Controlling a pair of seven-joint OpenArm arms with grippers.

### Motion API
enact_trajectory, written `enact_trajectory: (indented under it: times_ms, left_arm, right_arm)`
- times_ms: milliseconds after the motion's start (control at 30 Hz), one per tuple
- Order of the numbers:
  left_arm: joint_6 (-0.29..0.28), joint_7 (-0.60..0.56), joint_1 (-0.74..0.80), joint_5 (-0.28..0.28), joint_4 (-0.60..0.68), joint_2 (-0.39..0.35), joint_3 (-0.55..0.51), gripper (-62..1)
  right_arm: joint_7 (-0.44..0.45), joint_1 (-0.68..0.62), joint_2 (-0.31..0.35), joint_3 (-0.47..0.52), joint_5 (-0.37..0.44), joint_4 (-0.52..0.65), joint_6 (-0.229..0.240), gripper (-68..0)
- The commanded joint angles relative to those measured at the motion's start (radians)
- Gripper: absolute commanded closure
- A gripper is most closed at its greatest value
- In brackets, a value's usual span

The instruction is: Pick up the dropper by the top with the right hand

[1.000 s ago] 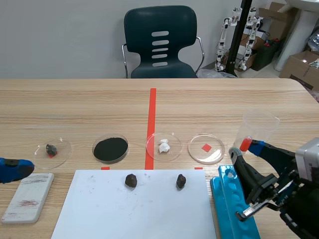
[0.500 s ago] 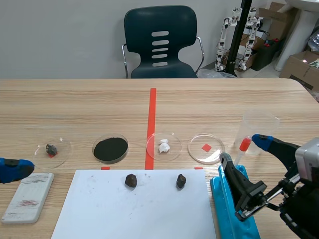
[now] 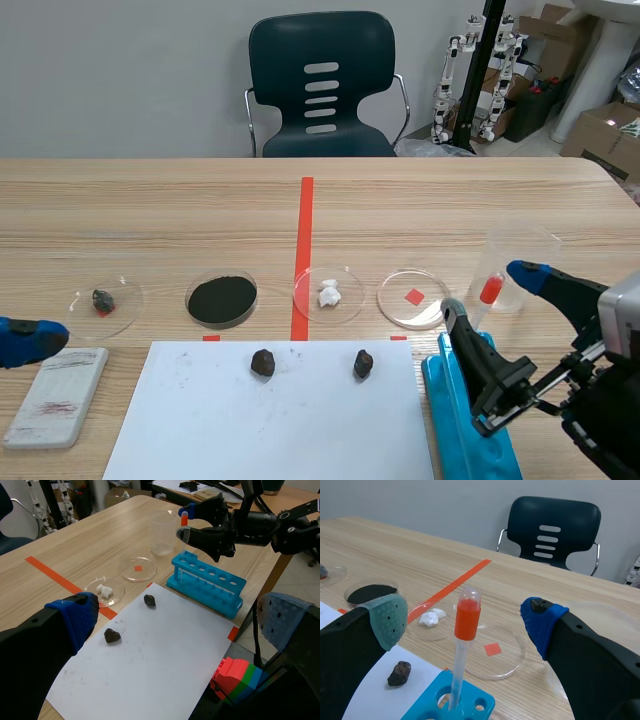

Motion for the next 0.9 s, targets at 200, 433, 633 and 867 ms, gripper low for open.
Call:
enact_trajectory:
  times_ms: [200, 433, 633, 867]
  left_arm:
    - [-0.003, -0.016, 0.008, -0.010, 0.008, 0.008, 0.004, -62.3]
    - [-0.003, -0.016, 0.008, -0.010, 0.008, 0.008, 0.004, -62.3]
    - [-0.003, -0.016, 0.008, -0.010, 0.008, 0.008, 0.004, -62.3]
    - [-0.003, -0.016, 0.008, -0.010, 0.008, 0.008, 0.004, -62.3]
  right_arm:
    - [0.018, 0.014, 0.011, 0.006, 0.004, 0.019, 0.001, -45.4]
    - [0.018, 0.014, 0.011, 0.006, 0.004, 0.019, 0.001, -28.9]
    - [0.018, 0.014, 0.011, 0.006, 0.004, 0.019, 0.001, -22.7]
    - [0.014, 0.014, 0.011, 0.006, 0.004, 0.019, 0.001, -12.6]
